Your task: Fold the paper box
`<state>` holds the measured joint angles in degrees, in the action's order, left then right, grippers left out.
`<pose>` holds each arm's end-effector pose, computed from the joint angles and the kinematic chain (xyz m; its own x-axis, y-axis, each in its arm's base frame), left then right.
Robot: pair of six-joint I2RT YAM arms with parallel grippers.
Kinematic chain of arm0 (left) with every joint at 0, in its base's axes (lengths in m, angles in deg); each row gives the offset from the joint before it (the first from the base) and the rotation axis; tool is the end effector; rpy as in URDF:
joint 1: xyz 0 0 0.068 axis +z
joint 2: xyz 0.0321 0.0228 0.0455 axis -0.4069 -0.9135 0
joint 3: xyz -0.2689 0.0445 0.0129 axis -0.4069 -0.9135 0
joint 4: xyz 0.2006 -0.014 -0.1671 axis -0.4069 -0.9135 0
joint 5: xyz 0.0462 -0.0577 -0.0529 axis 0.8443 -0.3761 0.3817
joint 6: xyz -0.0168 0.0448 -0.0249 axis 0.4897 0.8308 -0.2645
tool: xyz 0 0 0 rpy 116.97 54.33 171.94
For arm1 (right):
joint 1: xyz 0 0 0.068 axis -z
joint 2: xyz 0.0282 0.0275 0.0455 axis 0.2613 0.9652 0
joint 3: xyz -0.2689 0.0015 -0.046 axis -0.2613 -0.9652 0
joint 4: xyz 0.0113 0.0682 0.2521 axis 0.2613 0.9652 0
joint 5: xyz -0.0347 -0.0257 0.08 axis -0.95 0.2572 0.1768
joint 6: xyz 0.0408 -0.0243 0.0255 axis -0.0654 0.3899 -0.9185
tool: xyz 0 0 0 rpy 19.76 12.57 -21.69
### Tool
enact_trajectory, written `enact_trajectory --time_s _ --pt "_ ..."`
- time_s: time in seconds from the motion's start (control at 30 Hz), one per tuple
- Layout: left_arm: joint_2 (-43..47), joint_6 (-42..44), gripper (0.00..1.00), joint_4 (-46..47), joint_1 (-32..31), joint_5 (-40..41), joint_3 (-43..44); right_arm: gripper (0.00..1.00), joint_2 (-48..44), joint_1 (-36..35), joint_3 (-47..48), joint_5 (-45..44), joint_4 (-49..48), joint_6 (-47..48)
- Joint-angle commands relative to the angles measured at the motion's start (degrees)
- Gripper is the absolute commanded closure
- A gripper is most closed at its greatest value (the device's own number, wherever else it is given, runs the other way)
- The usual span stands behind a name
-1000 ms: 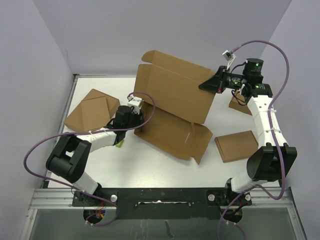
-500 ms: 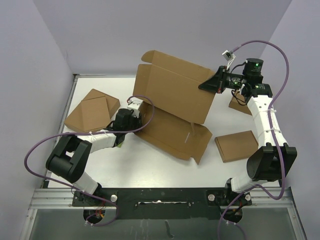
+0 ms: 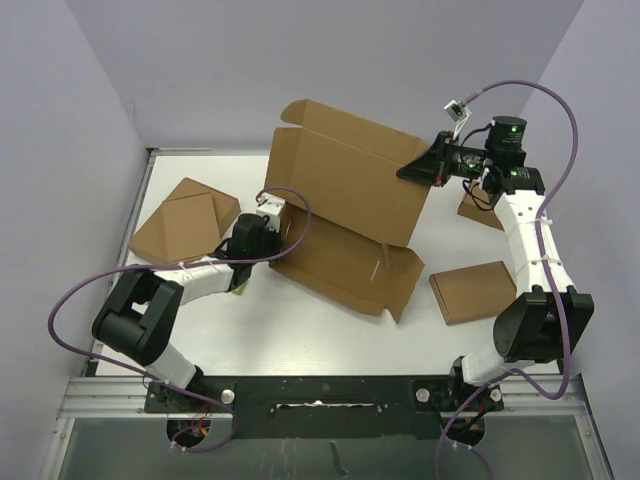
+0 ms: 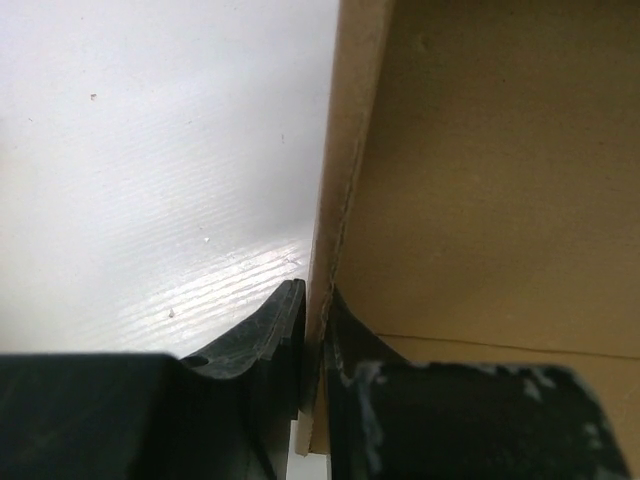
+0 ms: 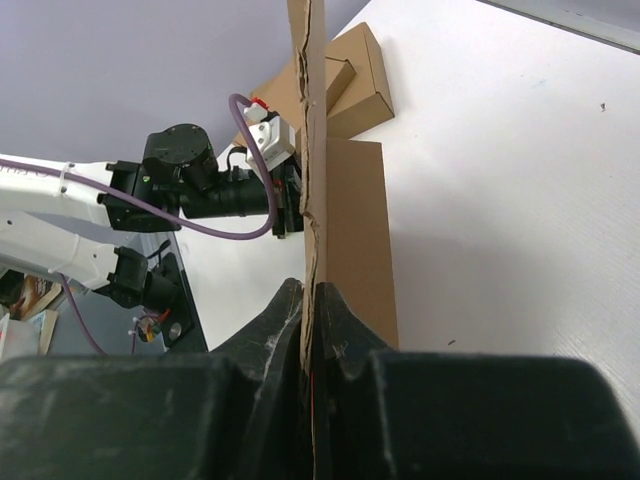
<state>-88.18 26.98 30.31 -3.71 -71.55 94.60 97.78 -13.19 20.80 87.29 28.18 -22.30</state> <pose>0.2883 -0.1502 0.1764 -0.5046 0.1257 -0.8542 0.3814 0.9200 -0.0899 0.3345 0.0211 0.4030 -0.6290 0.1290 -0.7667 -0.6695 0.4115 0.6185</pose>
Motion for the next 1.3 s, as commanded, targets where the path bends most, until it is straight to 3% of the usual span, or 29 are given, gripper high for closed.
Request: enact_trajectory --time_s 0.0,0.13,0.37,0.53,0.67,0.77,1.0,1.27 --pt "1.6 -1.3 0.84 -0.4 -0.2 -0.2 0.9 1.00 -0.9 0.5 0.1 1.9 -1.8 -0.2" --pt "7.4 -3.5 0.58 -1.3 -0.5 -2.8 -0.7 1.00 -1.0 0.6 0.8 1.6 0.2 2.2" --pt "21.4 -7.4 0.34 -4.1 1.2 -9.2 -4.9 1.00 -1.3 0.7 1.3 1.5 3.4 7.2" --pt "29.8 -14.8 0.16 -3.9 10.0 -19.7 -6.3 1.00 -1.9 0.7 1.9 2.1 5.4 10.3" --pt "28.0 -23.9 0.14 -2.5 23.1 -34.2 -1.4 1.00 -1.8 0.5 2.2 3.8 6.3 11.9" --pt "23.4 -28.2 0.14 2.8 27.5 -42.3 2.4 1.00 -1.6 0.4 2.4 4.3 7.0 12.9" --pt "10.1 -33.8 0.16 20.9 27.7 -52.9 14.3 1.00 -0.8 -0.6 4.8 4.8 11.7 18.0" --pt "-4.6 -34.7 0.18 20.1 27.5 -65.2 33.7 1.00 0.7 -1.8 8.1 5.8 15.6 22.5"
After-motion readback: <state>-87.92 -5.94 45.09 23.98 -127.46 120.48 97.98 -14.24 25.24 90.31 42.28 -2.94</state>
